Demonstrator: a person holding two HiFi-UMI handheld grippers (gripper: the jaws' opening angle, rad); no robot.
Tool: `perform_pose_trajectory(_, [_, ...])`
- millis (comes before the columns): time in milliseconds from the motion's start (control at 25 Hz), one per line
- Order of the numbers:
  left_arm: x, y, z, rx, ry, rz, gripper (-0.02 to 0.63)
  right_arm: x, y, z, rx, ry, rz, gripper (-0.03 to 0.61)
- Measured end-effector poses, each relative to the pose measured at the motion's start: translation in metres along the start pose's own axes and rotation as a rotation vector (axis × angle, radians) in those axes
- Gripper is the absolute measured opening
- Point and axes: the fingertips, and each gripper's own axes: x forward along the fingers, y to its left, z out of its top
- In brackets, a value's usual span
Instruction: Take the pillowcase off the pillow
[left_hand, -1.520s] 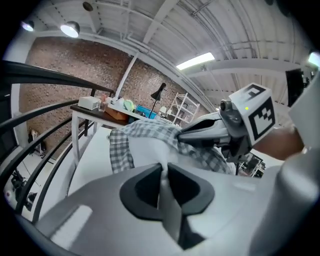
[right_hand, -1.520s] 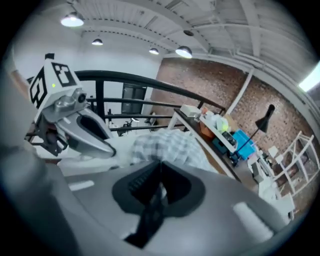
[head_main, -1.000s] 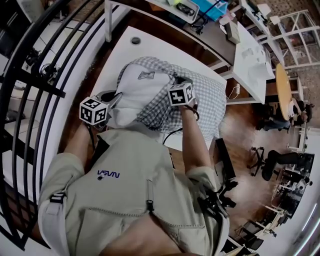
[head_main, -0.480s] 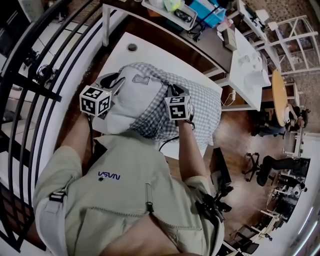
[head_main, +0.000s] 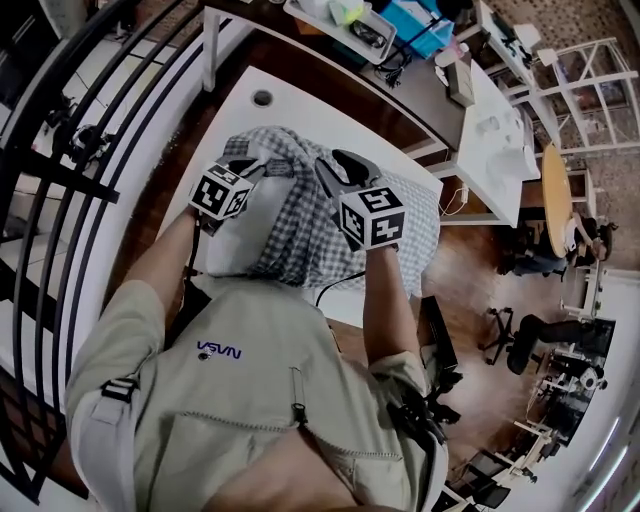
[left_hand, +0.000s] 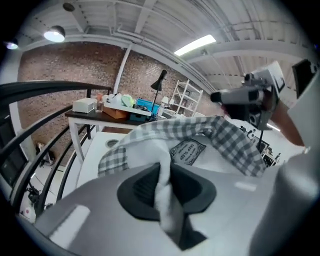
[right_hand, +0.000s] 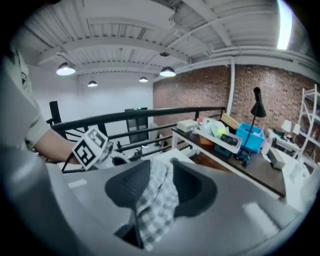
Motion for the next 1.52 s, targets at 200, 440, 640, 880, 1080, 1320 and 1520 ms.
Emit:
perform_pose_trajectory(200, [-0.012,-0.033,-0.002,0.126,-0.042,-0.003,0.041,0.055,0.018,0.011,-0.084,0.076,0.105,0.162])
perform_pose_trajectory(440, [-0.031,-0.061,0.003,0.226,-0.076,-0.007,0.035,0.105,0.032,-0.022,-0.27,0.27,0.157,0.016])
perform_pose_trajectory(640, [-0.057,-0.086,0.007,0.354,-0.153,-0.039,0.032,0.106,-0.029,0.006,-0.177,0.202,-0.101,0.006])
perform_pose_trajectory(880, [-0.103,-0.079,0.026,0.334,-0.284,-0.015,0.031,0.061,-0.116,-0.058,0.022,0.391,-0.364,0.008])
perform_pose_trajectory(1080, [-0.08,-0.022,0.005,0.148,-0.242,0.032,0.032,0.035,-0.132,-0.118,0.113,0.439,-0.447,0.007])
perform_pose_trajectory(1320, [-0.034,0.011,-0.01,0.085,-0.178,0.081,0.064,0.042,-0.113,-0.115,0.096,0.266,-0.442,0.017])
perform_pose_trajectory(1520, [-0.055,0.003,0.01,0.123,-0.232,0.08,0.14,0.003,-0.099,-0.072,0.18,0.04,-0.397,0.179])
